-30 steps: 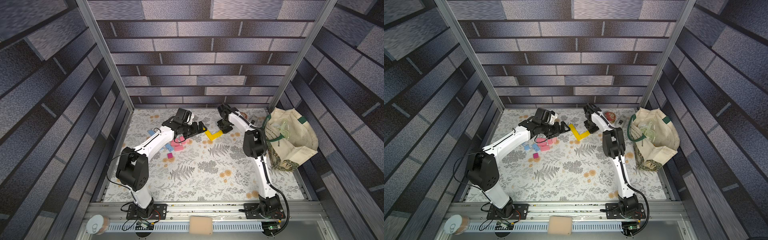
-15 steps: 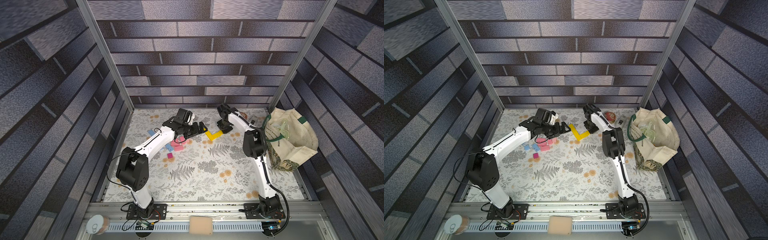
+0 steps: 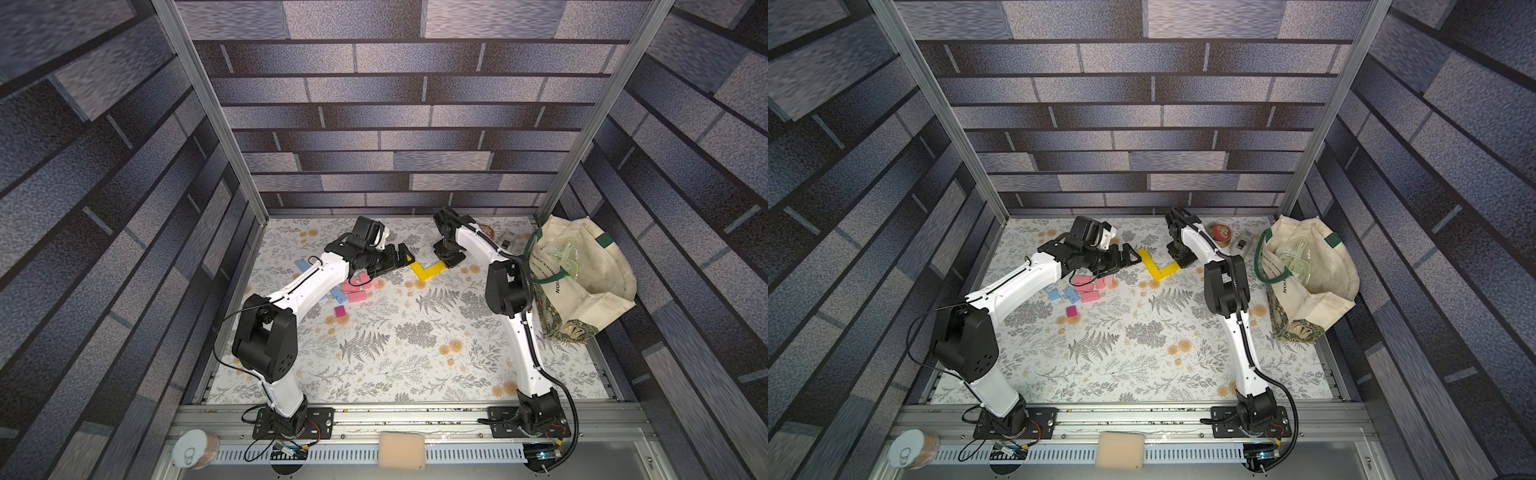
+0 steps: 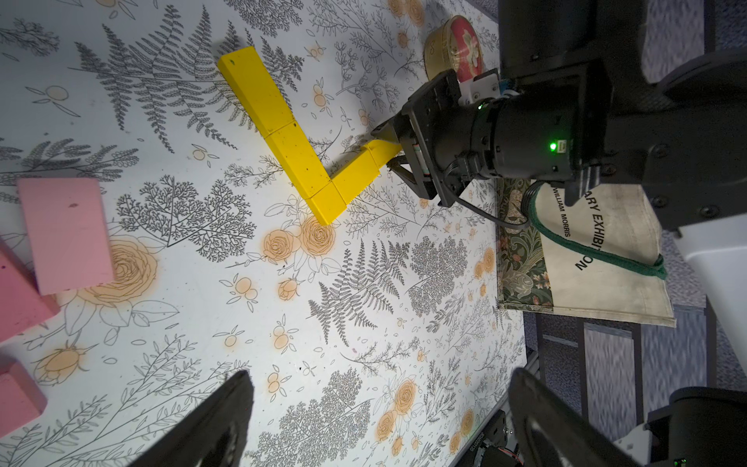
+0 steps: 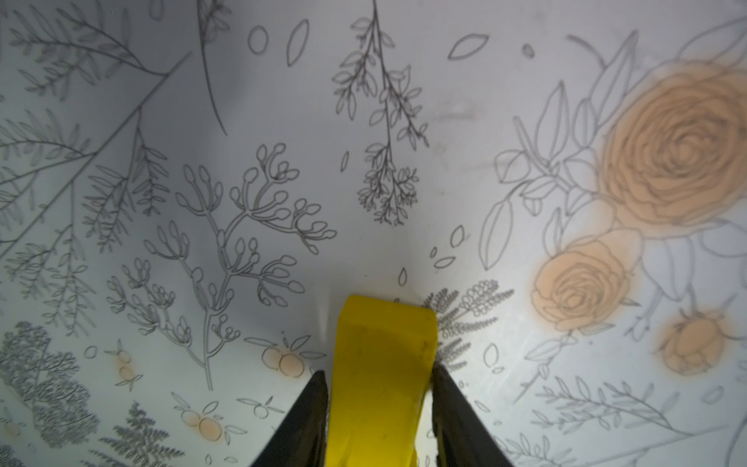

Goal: Assemble the letter v with building blocks
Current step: Assemble the building block at the center of the board.

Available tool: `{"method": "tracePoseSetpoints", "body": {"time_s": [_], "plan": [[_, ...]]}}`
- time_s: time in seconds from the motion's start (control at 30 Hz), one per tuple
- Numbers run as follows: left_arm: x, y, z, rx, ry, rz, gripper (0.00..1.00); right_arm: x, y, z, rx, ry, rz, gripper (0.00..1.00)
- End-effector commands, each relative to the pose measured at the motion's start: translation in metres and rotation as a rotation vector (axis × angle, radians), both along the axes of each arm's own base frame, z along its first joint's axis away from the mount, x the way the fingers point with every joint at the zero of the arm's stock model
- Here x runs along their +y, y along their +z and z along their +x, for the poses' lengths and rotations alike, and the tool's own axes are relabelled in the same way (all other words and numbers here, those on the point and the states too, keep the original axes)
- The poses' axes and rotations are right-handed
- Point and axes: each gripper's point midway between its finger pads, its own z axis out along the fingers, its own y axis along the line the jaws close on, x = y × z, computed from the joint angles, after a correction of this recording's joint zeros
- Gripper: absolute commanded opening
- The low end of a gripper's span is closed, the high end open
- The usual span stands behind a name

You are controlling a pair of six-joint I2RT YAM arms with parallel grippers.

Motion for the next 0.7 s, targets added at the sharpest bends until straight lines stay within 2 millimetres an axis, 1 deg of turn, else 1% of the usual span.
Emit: {"method": "tracePoseSetpoints", "body": {"time_s": [0.0, 0.43, 0.53, 0.67], "plan": [[-0.0010, 0.0042, -0.0010, -0.017, -0.013, 0.016, 1.00, -0.0016, 0.0129, -0.0078, 0.015, 0.020, -0.020, 0.44], [-0.0009, 0.0018, -0.0010, -0.010, -0.012, 0.020, 1.00, -0.0027, 0.0162, -0.0078, 0.011, 0.037, -0.028, 0.44], [-0.0005, 0.0026, -0.0007, -0.014, -0.011, 0.021, 1.00, -0.0024, 0.0156, -0.0078, 0.011, 0.044, -0.029, 0.47], [-0.0007, 0.0025, -0.0009, -0.012, -0.011, 0.021, 1.00, -0.0025, 0.0147, -0.0083, 0.014, 0.043, -0.029, 0.47]]}}
